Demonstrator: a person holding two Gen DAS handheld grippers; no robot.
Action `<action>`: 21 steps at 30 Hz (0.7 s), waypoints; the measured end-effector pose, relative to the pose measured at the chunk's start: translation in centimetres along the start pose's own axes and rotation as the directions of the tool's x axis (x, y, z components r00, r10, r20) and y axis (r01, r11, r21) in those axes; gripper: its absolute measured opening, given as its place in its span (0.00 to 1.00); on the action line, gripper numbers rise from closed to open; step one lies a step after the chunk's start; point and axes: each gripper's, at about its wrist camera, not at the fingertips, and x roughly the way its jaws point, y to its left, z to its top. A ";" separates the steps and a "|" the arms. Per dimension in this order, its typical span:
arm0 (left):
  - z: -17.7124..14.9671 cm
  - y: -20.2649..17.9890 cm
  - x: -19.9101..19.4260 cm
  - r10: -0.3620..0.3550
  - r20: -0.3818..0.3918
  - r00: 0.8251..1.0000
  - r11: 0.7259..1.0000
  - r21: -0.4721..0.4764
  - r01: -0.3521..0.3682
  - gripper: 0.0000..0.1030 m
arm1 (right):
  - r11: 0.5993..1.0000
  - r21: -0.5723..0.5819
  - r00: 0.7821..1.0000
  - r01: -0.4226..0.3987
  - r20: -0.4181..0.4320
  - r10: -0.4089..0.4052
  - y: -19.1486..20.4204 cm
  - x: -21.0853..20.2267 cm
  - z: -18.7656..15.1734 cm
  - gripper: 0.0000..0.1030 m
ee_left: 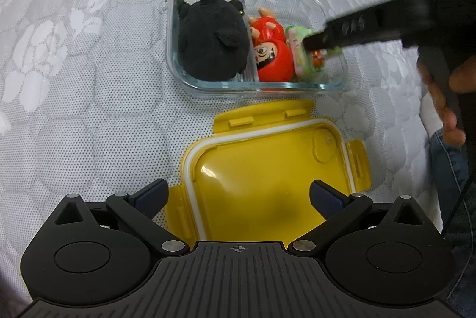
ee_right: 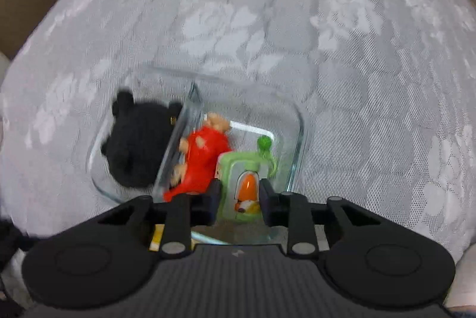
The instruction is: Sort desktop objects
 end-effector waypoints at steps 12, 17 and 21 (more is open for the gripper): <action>-0.1 0.0 0.3 0.003 -0.006 1.000 1.000 0.003 -0.003 1.00 | 1.000 0.021 1.000 -0.020 -0.009 0.021 -0.9 -0.7 0.6 0.32; -0.1 0.0 0.4 0.005 -0.014 1.000 1.000 0.008 -0.005 1.00 | 0.999 -0.047 0.998 0.020 -0.053 -0.023 0.0 0.6 -0.1 0.33; -0.2 0.0 0.4 0.004 -0.012 1.000 1.000 0.005 -0.004 1.00 | 0.993 -0.105 0.997 0.061 -0.042 -0.066 0.5 0.7 -0.3 0.18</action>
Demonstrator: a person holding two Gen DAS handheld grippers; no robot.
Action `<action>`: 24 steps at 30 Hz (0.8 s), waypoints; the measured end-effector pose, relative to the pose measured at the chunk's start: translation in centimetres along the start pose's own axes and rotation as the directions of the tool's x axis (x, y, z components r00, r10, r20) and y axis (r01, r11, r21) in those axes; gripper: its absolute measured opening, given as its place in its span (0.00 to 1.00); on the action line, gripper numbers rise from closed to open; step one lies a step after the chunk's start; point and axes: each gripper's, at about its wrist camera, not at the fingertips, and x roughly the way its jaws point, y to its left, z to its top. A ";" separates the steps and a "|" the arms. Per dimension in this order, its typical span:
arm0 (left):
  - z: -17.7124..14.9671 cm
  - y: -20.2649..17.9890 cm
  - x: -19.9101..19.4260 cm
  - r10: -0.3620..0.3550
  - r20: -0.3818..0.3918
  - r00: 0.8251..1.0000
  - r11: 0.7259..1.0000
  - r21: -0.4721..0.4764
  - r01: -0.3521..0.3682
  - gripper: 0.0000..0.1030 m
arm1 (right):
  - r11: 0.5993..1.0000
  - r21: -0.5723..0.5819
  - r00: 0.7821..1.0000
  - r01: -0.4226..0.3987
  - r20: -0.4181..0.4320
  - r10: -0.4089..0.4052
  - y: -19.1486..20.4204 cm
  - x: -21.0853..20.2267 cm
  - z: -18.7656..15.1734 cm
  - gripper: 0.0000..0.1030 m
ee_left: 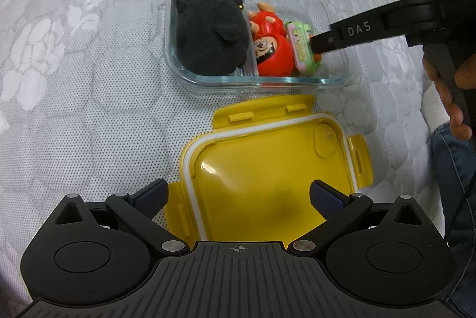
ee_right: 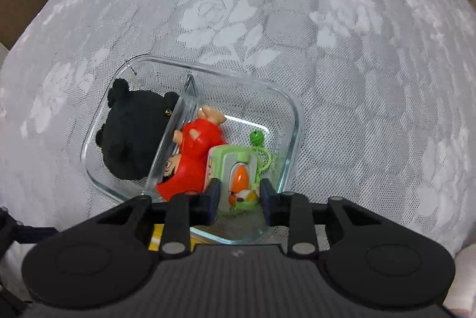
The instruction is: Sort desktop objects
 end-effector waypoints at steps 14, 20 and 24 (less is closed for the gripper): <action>0.0 0.0 0.2 0.006 0.002 1.000 1.000 -0.002 -0.006 1.00 | 0.980 -0.087 0.974 0.180 0.156 -0.165 1.9 -1.1 0.3 0.17; 0.1 0.0 0.1 0.005 0.003 1.000 1.000 -0.003 -0.005 1.00 | 0.948 -0.189 0.962 0.256 0.147 -0.231 4.5 -0.4 -0.5 0.18; 0.1 0.0 0.0 0.002 0.004 1.000 1.000 -0.002 -0.002 1.00 | 1.000 -0.007 0.999 0.004 0.032 -0.004 2.1 -1.2 0.4 0.29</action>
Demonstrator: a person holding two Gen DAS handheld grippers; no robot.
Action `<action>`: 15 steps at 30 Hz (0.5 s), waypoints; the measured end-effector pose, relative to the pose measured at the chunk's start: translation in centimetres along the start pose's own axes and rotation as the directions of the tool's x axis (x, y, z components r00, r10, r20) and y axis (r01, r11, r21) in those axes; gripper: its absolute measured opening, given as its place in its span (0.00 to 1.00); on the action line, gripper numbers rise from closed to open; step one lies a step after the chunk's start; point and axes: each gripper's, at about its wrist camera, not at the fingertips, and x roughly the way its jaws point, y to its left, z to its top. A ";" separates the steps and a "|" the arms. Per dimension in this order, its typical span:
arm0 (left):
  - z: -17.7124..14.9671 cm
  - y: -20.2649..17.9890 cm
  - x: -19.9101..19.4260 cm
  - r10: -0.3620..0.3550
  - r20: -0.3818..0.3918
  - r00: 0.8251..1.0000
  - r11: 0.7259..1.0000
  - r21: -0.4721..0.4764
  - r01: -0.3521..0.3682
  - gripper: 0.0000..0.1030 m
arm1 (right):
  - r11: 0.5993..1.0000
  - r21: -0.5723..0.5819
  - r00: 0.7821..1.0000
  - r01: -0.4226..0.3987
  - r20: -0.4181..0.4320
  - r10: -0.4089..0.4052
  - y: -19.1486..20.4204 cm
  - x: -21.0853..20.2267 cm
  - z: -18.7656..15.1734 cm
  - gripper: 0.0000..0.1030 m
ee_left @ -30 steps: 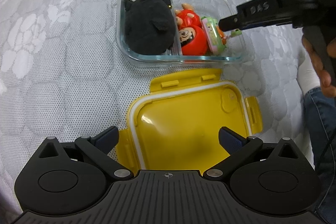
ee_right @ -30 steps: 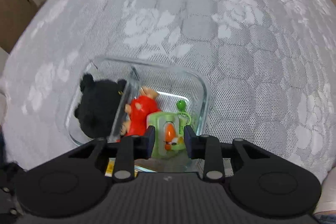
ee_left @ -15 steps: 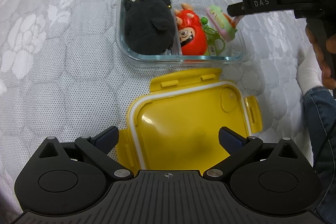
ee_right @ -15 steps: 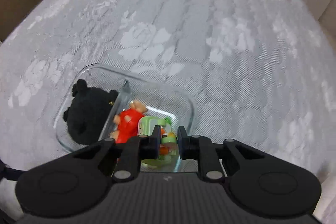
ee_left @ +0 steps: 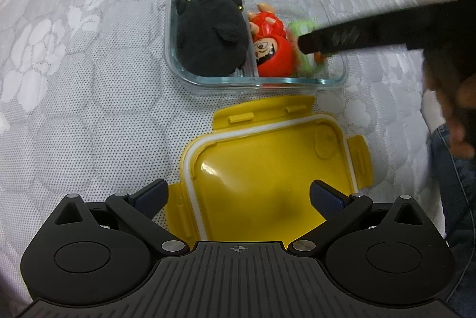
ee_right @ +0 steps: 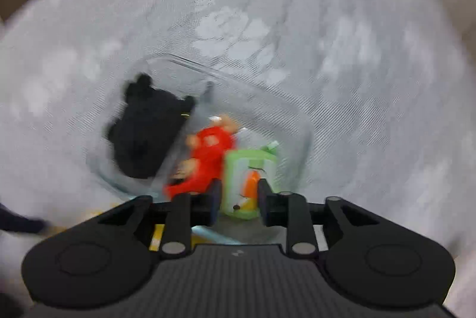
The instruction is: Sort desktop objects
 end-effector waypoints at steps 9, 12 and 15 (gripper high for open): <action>0.0 0.0 0.2 0.003 -0.005 1.000 1.000 0.001 -0.003 1.00 | 0.997 -0.007 0.993 0.076 0.094 -0.075 -1.6 -0.1 0.4 0.28; 0.0 0.1 0.1 0.002 -0.004 1.000 1.000 0.001 -0.002 1.00 | 0.998 -0.023 0.996 0.059 0.062 -0.057 -1.6 1.0 0.2 0.30; 0.0 0.1 0.1 0.000 -0.006 1.000 1.000 0.003 0.000 1.00 | 0.996 -0.042 0.995 0.079 0.058 -0.077 -1.6 1.4 0.2 0.43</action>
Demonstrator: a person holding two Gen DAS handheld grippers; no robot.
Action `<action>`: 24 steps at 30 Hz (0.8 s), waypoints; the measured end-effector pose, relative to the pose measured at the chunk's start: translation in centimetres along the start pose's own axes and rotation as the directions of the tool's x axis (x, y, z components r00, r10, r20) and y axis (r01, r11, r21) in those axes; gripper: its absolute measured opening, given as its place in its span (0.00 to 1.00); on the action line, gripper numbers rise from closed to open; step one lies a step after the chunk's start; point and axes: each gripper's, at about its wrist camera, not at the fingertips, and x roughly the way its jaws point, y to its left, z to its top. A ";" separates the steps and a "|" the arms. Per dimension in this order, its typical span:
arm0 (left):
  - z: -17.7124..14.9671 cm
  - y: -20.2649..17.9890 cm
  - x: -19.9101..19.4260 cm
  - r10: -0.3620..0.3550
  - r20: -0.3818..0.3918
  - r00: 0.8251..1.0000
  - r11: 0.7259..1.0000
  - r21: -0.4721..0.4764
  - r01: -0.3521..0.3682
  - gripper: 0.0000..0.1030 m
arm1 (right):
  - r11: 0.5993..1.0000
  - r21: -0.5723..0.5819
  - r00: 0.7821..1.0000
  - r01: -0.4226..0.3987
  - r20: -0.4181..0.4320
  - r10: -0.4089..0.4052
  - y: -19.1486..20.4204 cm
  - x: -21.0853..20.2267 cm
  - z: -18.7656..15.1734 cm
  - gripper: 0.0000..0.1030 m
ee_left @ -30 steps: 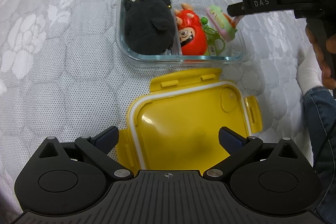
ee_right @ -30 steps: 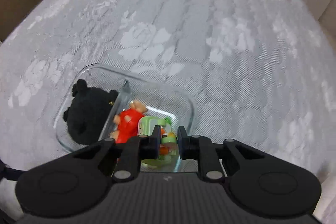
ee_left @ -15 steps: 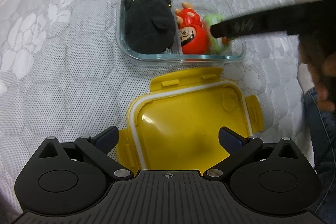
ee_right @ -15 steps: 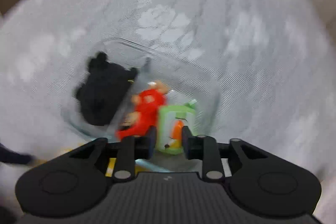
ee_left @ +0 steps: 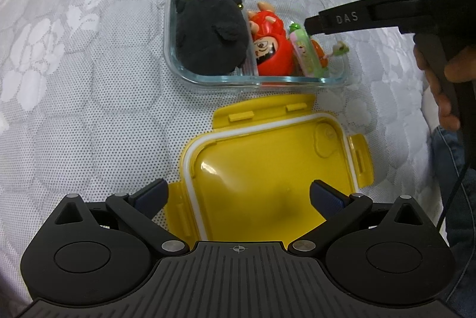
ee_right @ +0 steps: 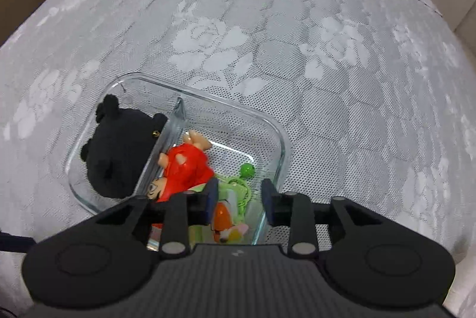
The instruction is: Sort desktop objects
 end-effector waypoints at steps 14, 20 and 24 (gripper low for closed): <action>-0.1 0.0 0.0 0.000 -0.004 1.000 1.000 0.001 0.000 1.00 | 0.998 -0.044 0.999 -0.039 0.016 0.040 0.6 -1.1 0.0 0.55; -0.2 -0.1 0.2 0.002 -0.008 1.000 1.000 0.003 -0.002 1.00 | 0.998 -0.063 0.999 -0.021 -0.032 0.019 1.6 0.3 -0.3 0.53; -0.2 -0.1 0.3 0.003 -0.012 1.000 1.000 0.005 -0.003 1.00 | 0.998 -0.048 0.999 -0.038 -0.006 0.038 1.6 0.5 -0.3 0.42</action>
